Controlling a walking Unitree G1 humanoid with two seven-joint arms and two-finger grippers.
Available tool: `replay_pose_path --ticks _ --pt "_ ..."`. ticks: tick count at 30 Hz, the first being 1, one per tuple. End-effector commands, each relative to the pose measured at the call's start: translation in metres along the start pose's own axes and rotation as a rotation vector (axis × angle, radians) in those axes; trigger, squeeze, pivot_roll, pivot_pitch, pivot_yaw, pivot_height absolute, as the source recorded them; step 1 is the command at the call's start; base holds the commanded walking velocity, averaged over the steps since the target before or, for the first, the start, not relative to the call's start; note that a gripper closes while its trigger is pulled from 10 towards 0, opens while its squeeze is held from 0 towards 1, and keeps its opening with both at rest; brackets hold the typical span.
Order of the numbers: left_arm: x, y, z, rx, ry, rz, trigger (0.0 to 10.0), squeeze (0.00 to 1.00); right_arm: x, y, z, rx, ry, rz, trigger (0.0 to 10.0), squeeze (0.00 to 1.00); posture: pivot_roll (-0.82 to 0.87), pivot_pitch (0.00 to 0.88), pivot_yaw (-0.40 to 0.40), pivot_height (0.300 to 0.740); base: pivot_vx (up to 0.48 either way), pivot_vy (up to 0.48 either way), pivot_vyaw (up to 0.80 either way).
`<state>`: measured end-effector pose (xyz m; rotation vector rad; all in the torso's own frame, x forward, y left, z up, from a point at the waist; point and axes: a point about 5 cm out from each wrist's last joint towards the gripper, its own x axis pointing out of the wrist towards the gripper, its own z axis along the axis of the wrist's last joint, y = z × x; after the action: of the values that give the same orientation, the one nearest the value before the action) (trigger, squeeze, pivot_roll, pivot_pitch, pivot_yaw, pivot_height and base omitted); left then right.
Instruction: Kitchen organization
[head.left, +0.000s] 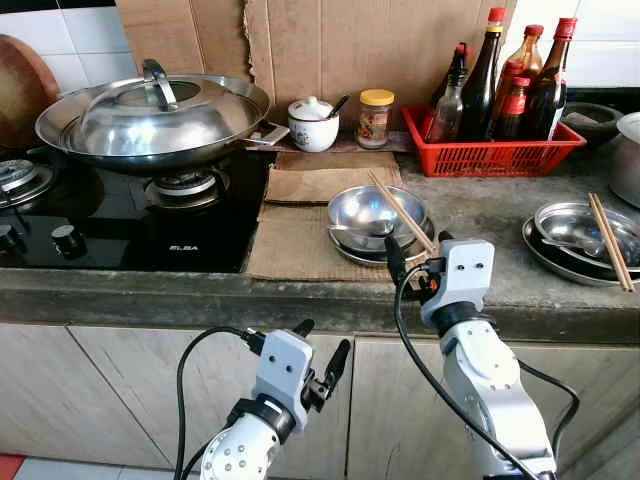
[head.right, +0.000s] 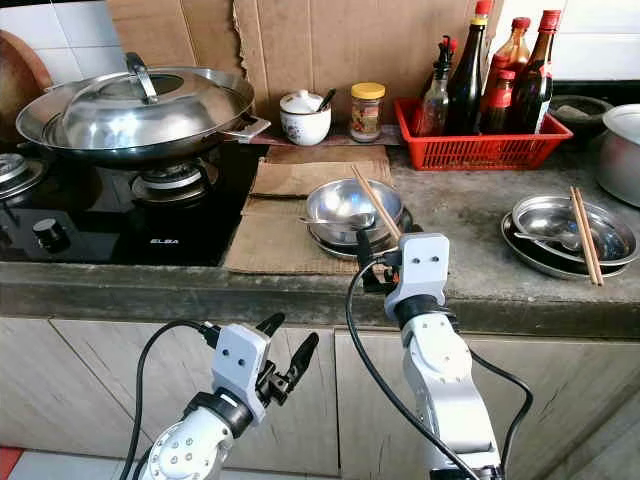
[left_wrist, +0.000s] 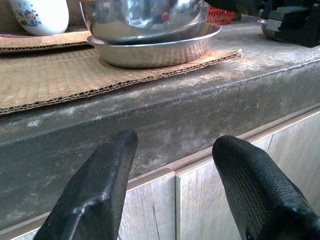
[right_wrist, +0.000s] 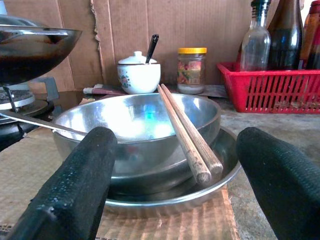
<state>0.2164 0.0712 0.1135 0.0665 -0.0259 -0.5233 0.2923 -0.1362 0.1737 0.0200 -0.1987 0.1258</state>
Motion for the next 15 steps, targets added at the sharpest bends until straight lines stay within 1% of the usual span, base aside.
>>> replay_pose_path --ticks 1,3,4,5,7,8,15 --pt "-0.0004 0.0002 0.0004 0.009 -0.004 0.0 10.0 0.0 0.0044 0.0022 0.0032 0.009 -0.018 0.016 10.0 0.0 0.01 0.0 -0.017 0.74 0.0 0.0 0.0" --pt "-0.0004 0.0002 0.0005 0.009 -0.004 0.001 10.0 0.0 0.0051 0.0028 0.0028 0.013 -0.018 0.02 10.0 0.0 0.01 0.0 -0.017 0.74 0.0 0.0 0.0" --pt "-0.0004 0.0001 0.0007 0.01 -0.005 0.001 10.0 0.0 0.0054 0.0032 0.0028 0.013 -0.019 0.021 5.0 0.0 0.01 0.0 -0.017 0.74 0.0 0.0 0.0" --pt "-0.0004 0.0001 0.0008 0.01 -0.006 0.002 10.0 0.0 0.0056 0.0034 0.0026 0.013 -0.018 0.021 1.4 0.0 0.01 0.0 -0.02 0.74 0.0 0.0 0.0" --pt "-0.0005 0.0 0.0008 0.01 -0.006 0.002 10.0 0.0 0.0056 0.0035 0.0023 0.014 -0.016 0.022 1.4 0.0 0.01 0.0 -0.02 0.74 0.0 0.0 0.0" --pt "-0.0005 -0.0001 0.0007 0.01 -0.005 0.002 10.0 0.0 0.0057 0.0035 0.0022 0.013 -0.016 0.022 0.0 0.0 0.01 0.0 -0.02 0.74 0.0 0.0 0.0" --pt "-0.0002 -0.0006 0.0012 0.012 -0.007 0.003 10.0 0.0 0.0064 0.0042 0.0022 0.015 -0.017 0.025 0.0 0.0 0.01 0.0 -0.022 0.74 0.0 0.0 0.0"
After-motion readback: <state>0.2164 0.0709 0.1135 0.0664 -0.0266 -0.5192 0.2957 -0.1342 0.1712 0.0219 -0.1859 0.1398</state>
